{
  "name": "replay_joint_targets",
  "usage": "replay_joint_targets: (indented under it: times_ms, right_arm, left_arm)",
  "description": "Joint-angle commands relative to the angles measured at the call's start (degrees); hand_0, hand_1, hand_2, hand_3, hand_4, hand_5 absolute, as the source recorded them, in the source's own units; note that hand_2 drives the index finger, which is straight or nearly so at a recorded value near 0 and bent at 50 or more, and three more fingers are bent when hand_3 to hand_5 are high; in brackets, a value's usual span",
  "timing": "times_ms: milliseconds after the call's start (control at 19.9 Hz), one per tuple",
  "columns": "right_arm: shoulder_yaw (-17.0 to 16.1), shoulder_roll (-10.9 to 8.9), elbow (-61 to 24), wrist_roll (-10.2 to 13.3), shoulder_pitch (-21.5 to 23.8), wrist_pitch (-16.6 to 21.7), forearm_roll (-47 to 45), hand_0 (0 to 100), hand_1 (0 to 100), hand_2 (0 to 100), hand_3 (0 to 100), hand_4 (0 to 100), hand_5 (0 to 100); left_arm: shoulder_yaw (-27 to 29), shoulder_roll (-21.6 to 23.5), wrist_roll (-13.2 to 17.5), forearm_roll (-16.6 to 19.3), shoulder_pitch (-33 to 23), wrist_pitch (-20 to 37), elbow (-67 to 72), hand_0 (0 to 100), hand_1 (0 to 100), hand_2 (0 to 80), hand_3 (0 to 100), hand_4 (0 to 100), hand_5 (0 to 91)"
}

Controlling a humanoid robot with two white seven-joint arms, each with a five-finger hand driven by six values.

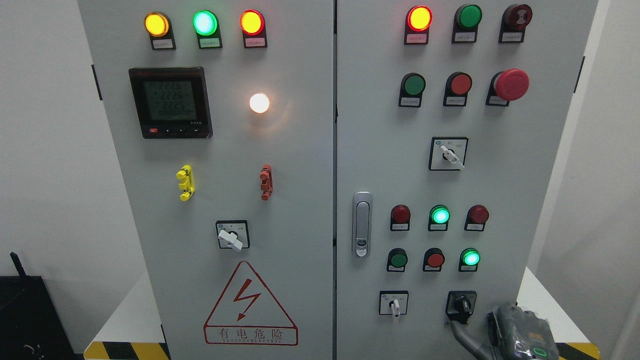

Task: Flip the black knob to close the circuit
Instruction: 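Grip the black knob with the right hand fingers and twist it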

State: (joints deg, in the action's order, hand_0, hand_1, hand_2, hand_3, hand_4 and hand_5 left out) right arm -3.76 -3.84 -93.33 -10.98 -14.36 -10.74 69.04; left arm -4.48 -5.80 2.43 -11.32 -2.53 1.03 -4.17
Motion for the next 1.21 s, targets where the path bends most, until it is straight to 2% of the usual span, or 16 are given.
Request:
replay_joint_targets:
  times_ms: [0, 352, 855, 1156]
  right_arm:
    - [0.0, 0.06, -0.1, 0.1, -0.5, -0.1, -0.1, 0, 5, 92, 100, 90, 96]
    - [-0.5, -0.2, 0.1, 0.0, -0.9, -1.3, -1.3, 0, 4, 92, 100, 90, 97]
    - [-1.8, -2.4, 0.6, 0.1, -0.6, -1.6, -3.3, 0, 6, 92, 100, 90, 96]
    - [-2.0, -2.4, 0.8, 0.2, -0.6, -1.6, -3.5, 0, 7, 92, 100, 90, 96]
  left_arm:
    - [0.0, 0.0, 0.0, 0.0, 0.0, 0.0, 0.0, 12, 56, 0.0, 0, 0, 0.0]
    - [0.0, 0.0, 0.0, 0.0, 0.1, 0.0, -0.1, 12, 56, 0.0, 0, 0, 0.0]
    - [0.0, 0.0, 0.0, 0.0, 0.1, 0.0, -0.1, 12, 56, 0.0, 0, 0, 0.0]
    - [0.0, 0.0, 0.0, 0.0, 0.0, 0.0, 0.0, 12, 56, 0.0, 0, 0, 0.0]
